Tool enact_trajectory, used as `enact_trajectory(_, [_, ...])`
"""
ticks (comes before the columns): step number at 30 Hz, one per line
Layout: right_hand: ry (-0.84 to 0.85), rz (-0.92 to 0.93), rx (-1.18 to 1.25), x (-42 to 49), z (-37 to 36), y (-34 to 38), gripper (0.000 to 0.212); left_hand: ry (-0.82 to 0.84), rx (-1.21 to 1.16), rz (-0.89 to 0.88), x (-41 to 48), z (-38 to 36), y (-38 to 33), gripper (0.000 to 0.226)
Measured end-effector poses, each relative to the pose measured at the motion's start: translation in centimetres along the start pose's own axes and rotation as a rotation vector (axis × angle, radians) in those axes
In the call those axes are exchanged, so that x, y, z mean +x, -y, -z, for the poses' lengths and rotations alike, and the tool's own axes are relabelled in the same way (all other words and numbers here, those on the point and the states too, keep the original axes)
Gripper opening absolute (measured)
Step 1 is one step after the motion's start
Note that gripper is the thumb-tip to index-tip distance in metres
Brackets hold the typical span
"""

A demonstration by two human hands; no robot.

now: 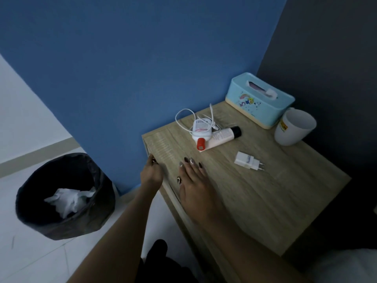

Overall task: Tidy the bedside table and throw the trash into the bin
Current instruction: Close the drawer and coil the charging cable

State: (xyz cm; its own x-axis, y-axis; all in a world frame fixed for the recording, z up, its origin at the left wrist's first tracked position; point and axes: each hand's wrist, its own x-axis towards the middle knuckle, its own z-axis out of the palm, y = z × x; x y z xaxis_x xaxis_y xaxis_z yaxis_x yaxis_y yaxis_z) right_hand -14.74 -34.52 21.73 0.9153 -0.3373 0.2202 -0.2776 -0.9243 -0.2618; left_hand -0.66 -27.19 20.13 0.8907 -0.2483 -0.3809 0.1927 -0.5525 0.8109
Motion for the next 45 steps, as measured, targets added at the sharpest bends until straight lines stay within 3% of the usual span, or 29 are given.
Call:
enact_trajectory(16, [-0.018,-0.001,0.043,-0.1,-0.2,0.0,0.048,0.084,0.099,-0.041,-0.5,0.9,-0.5,0.045])
enact_trajectory(20, [-0.012,-0.116,0.340,-0.1,1.7,0.1,0.049,0.023,0.201,0.008,-2.2,1.6,-2.0,0.059])
enact_trajectory(23, [-0.138,-0.195,0.470,2.4,6.1,-1.4,0.039,-0.083,0.400,-0.199,-1.7,2.8,-5.3,0.063])
enact_trajectory(26, [-0.285,-0.274,0.379,6.6,10.0,-4.6,0.033,-0.073,0.487,-0.411,-1.1,2.5,-9.5,0.058])
enact_trajectory(35, [0.156,-0.275,0.091,12.5,10.8,-9.9,0.058,0.146,0.774,-0.704,0.0,-1.3,-13.8,0.071])
enact_trajectory(39, [0.226,-0.229,0.022,13.0,8.8,-10.6,0.050,0.201,0.870,-0.739,1.1,-2.5,-13.1,0.064])
enact_trajectory(45, [0.120,-0.163,-0.286,13.2,7.5,-10.5,0.030,0.066,1.060,-0.837,1.4,-2.9,-12.5,0.040])
